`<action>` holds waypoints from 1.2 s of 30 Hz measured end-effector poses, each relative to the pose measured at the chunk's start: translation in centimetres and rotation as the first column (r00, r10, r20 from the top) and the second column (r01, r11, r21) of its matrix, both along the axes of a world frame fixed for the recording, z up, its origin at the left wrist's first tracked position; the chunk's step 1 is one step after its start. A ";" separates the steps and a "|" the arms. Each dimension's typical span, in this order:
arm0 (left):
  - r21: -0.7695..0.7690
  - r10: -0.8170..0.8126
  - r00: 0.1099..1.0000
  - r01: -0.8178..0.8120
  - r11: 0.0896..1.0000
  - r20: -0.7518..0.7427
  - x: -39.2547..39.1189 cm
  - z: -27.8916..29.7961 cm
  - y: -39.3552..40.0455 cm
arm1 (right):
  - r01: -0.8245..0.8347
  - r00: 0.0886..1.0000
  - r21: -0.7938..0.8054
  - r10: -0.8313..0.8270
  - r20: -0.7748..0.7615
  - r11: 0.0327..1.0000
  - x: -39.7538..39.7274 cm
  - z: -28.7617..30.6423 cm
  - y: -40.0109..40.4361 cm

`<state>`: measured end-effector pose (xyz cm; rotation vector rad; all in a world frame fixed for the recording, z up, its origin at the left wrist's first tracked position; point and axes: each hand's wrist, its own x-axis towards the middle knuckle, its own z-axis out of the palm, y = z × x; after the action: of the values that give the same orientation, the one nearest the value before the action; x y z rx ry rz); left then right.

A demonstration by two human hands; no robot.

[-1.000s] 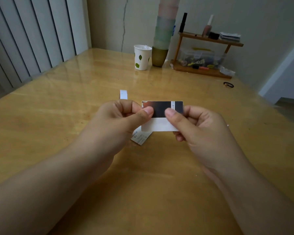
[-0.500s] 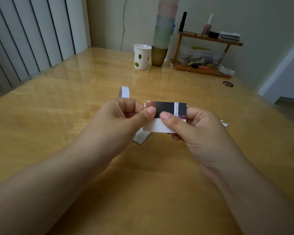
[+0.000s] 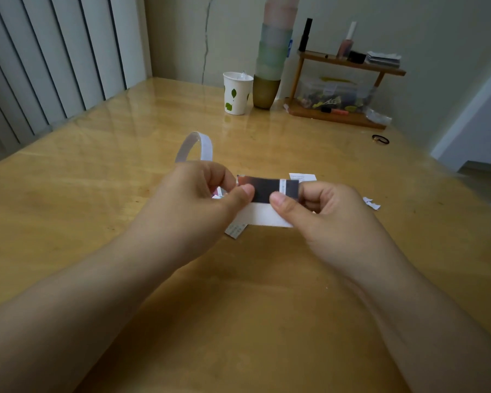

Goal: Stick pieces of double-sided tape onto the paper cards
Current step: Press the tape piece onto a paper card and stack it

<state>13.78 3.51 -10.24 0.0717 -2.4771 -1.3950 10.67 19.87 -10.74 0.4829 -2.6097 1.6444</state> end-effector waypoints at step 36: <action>-0.627 -0.043 0.959 0.216 0.749 0.280 -0.8 -1.0 -1.2 | -0.147 0.987 0.666 0.154 0.048 0.731 -0.2 0.3 -1.3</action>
<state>13.02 2.35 -11.28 -0.0879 -3.0914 -0.4934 10.47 18.53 -10.41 0.7232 -3.1675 0.6352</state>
